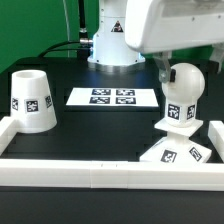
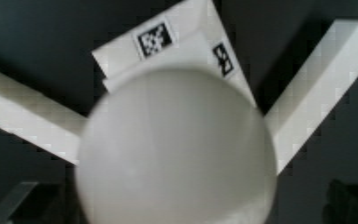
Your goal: Assemble lamp
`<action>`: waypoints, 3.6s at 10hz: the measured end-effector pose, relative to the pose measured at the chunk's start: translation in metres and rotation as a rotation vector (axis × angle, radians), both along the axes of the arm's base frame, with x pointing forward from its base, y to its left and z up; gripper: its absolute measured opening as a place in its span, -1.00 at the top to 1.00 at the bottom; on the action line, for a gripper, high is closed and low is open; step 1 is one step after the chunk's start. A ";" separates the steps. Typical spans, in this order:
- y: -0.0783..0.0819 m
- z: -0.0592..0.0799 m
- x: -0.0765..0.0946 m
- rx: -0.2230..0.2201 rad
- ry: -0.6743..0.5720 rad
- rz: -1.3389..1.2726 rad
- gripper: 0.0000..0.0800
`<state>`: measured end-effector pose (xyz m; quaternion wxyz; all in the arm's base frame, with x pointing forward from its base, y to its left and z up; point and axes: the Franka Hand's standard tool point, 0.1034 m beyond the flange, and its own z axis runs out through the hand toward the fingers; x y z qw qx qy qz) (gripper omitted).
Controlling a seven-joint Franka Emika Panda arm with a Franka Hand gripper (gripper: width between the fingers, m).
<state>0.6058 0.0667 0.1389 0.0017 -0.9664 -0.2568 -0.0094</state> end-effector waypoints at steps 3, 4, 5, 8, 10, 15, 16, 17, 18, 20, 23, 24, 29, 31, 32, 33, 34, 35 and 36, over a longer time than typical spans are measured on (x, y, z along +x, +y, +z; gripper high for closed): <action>-0.050 -0.002 -0.030 -0.012 0.004 0.078 -0.75; -0.065 -0.007 -0.034 -0.015 0.001 0.070 -0.75; -0.062 -0.006 -0.034 -0.014 0.002 0.065 -0.75; -0.061 -0.008 -0.034 -0.014 0.005 0.067 -0.75; -0.061 -0.008 -0.035 -0.014 0.006 0.068 -0.75; -0.148 -0.014 -0.094 -0.034 0.007 0.252 -0.75; -0.175 -0.011 -0.101 -0.030 0.012 0.296 -0.75; -0.194 -0.007 -0.104 0.006 0.041 0.314 -0.75; -0.192 -0.007 -0.100 -0.003 0.031 0.285 -0.75; -0.191 -0.008 -0.101 -0.001 0.034 0.292 -0.75; -0.197 -0.015 -0.113 -0.009 0.026 0.305 -0.75; -0.201 -0.017 -0.128 -0.012 0.022 0.300 -0.75; -0.225 -0.036 -0.175 -0.002 0.041 0.331 -0.75; -0.227 -0.049 -0.175 -0.002 0.051 0.332 -0.75; -0.228 -0.055 -0.174 0.000 0.058 0.334 -0.75; -0.230 -0.062 -0.173 0.004 0.068 0.336 -0.75; -0.231 -0.066 -0.173 0.006 0.074 0.336 -0.75; -0.231 -0.067 -0.173 0.007 0.077 0.336 -0.75; -0.231 -0.067 -0.173 0.006 0.077 0.337 -0.43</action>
Offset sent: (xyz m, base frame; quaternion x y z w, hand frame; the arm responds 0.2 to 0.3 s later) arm -0.0310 -0.0780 -0.0175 -0.0106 0.0290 -0.0397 0.9987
